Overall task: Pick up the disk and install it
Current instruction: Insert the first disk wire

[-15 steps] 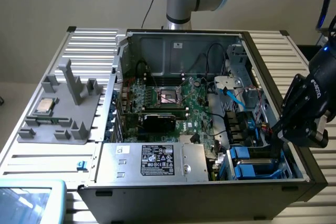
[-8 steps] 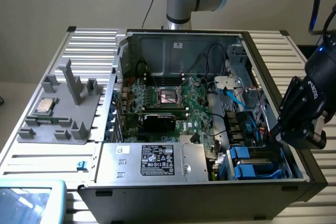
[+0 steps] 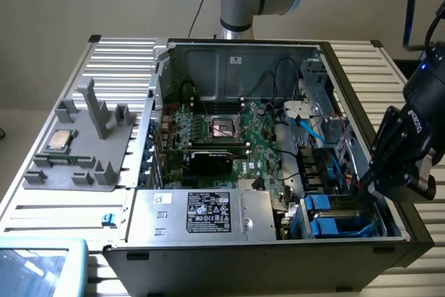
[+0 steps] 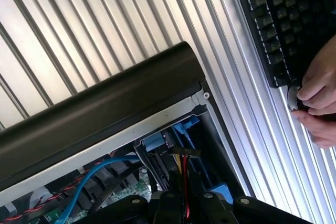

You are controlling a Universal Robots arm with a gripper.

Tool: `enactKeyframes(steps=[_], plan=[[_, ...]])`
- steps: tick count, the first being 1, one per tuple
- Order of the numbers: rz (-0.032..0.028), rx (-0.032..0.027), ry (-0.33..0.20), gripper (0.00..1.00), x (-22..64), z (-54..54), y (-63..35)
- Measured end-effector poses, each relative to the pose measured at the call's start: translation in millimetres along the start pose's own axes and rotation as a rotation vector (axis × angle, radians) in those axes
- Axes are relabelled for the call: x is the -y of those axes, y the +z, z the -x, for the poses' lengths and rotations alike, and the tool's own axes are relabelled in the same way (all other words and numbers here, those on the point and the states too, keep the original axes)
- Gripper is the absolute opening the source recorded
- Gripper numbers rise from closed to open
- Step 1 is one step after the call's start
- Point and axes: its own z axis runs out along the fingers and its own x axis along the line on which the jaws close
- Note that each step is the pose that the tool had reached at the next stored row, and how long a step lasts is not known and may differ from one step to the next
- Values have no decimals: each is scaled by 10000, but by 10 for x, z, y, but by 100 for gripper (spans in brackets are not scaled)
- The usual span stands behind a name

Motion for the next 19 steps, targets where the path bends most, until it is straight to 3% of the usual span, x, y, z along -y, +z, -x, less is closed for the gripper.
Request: enactKeyframes(steps=[3,4,5,10,11,13,14,19], plan=[[35,66,20,18,1,1,0],[40,77,22,18,1,1,-1],[44,84,24,25,0,1,0],[67,130,36,25,0,0,-1],[72,140,39,33,1,0,-1],[79,153,42,33,0,0,-1],[81,157,43,40,0,0,-1],[82,160,44,42,0,0,-1]])
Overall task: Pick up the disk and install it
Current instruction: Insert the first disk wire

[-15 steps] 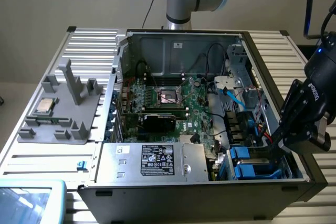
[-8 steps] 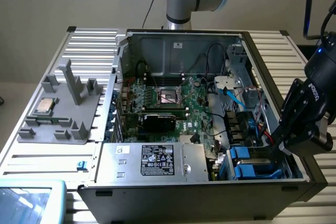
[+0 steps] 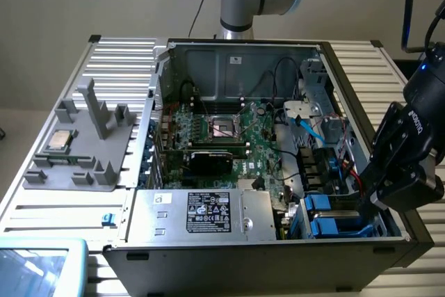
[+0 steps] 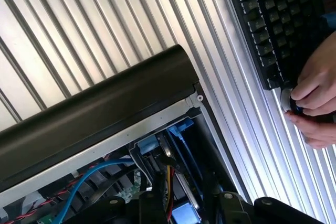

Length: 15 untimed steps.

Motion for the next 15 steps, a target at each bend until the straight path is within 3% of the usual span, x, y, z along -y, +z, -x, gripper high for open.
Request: enactKeyframes(steps=[2,3,9,11,15], plan=[[0,0,0,42,-1,0,0],[0,0,0,49,-1,-1,-1],[-1,-1,6,50,-4,-1,-1],[-6,-9,7,63,-6,-1,-2],[-85,-157,11,63,-9,-3,-3]])
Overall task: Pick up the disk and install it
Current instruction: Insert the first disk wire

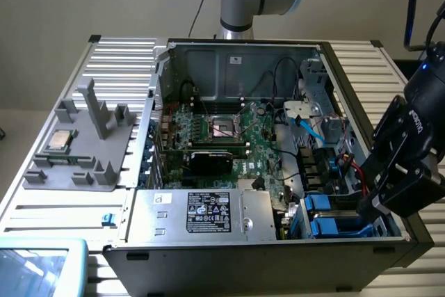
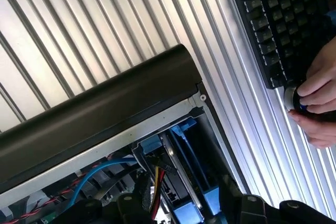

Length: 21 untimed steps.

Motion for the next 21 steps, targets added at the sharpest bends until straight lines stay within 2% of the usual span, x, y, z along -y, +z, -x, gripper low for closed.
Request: enactKeyframes(steps=[2,5,8,10,14,16,18,21], plan=[[-57,-102,-16,63,-2,-1,0],[-104,-187,-39,63,-13,-7,-4],[-170,-313,-74,63,-26,-13,-14],[-238,-444,-109,63,-33,-17,-22],[-396,-750,-192,63,-58,-28,-45],[-449,-851,-219,63,-77,-37,-70],[-461,-873,-226,63,-80,-35,-116],[-461,-875,-222,63,-58,-16,-235]])
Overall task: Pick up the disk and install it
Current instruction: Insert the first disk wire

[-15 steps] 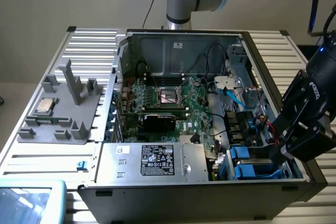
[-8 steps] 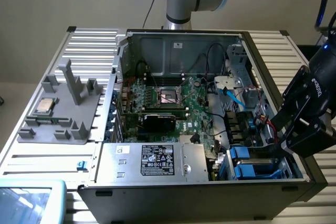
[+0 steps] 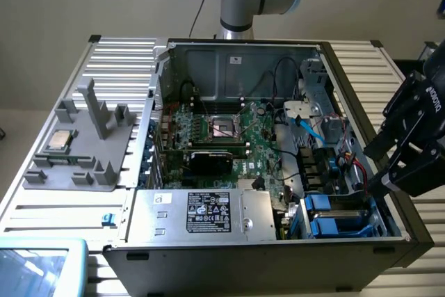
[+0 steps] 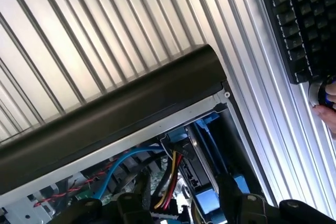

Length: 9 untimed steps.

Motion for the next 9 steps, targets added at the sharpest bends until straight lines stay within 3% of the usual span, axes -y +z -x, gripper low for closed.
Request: enactKeyframes(steps=[5,9], plan=[[3,-12,28,63,51,7,-202],[-1,-23,71,63,54,7,-215]])
